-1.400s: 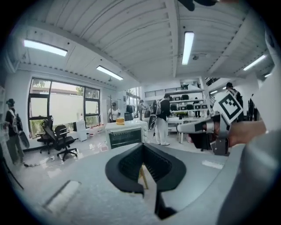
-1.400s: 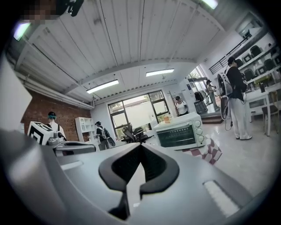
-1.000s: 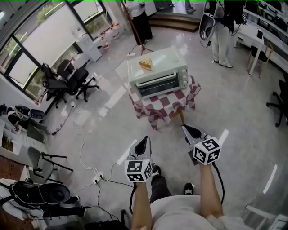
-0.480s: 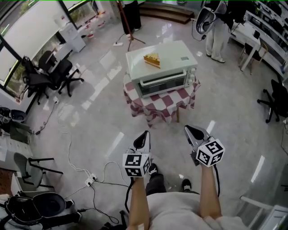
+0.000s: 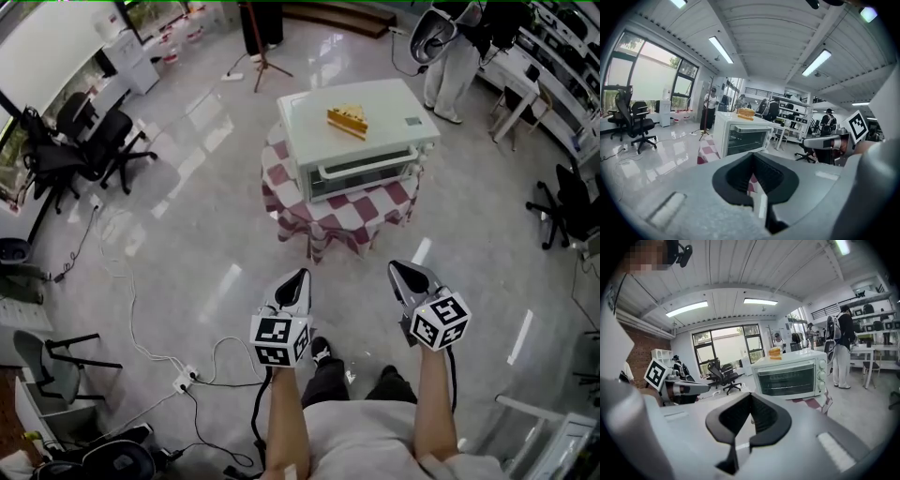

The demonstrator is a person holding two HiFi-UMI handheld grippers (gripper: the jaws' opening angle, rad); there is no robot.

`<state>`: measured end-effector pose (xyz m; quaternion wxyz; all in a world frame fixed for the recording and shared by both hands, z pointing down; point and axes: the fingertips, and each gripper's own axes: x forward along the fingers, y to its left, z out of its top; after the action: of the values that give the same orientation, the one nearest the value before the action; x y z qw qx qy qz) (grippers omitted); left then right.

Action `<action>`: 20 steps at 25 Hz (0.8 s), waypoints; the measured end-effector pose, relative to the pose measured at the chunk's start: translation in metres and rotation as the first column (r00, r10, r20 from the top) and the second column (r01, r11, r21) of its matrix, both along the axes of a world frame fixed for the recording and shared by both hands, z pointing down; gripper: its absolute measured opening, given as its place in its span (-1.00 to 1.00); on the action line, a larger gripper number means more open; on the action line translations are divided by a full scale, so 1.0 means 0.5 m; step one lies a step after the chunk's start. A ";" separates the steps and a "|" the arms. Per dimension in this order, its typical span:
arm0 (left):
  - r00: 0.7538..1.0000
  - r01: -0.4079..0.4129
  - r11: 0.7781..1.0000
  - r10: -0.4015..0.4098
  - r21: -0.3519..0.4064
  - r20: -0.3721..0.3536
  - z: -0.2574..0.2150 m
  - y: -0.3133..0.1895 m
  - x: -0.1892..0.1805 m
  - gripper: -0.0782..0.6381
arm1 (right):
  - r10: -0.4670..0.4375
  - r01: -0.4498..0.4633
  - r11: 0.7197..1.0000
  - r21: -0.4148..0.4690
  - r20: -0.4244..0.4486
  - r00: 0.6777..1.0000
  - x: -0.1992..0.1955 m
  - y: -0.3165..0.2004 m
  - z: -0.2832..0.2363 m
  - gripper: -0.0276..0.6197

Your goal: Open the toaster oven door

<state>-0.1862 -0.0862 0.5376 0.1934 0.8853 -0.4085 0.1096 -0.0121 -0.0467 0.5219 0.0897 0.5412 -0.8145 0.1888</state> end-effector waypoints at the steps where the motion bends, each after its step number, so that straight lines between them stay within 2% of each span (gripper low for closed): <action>1: 1.000 -0.004 1.000 0.004 -0.004 -0.006 0.006 -0.008 -0.007 -0.76 | 0.005 -0.005 1.000 -0.005 -0.008 1.000 -0.007 -0.002 0.004 -0.91; 5: 0.999 -0.026 1.000 0.026 -0.018 -0.025 0.019 -0.029 -0.015 -0.76 | 0.012 -0.013 1.000 -0.023 -0.050 0.999 -0.022 -0.013 0.013 -0.91; 11: 0.996 -0.079 0.996 0.077 -0.034 -0.048 0.020 -0.044 0.005 -0.76 | 0.062 -0.063 0.998 -0.016 -0.050 0.997 -0.009 -0.042 0.000 -0.91; 16: 0.997 -0.056 0.998 0.054 -0.035 -0.053 0.010 -0.061 -0.007 -0.76 | -0.005 0.004 1.000 -0.014 -0.083 0.997 -0.039 -0.085 -0.003 -0.91; 20: 0.999 -0.028 0.999 0.028 -0.021 -0.018 -0.006 -0.077 -0.020 -0.76 | -0.067 0.067 0.998 -0.008 -0.105 0.992 -0.046 -0.134 -0.012 -0.91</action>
<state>-0.1965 -0.1249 0.5345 0.2047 0.8898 -0.3932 0.1088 -0.0350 -0.1137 0.5161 0.1399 0.5225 -0.8260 0.1589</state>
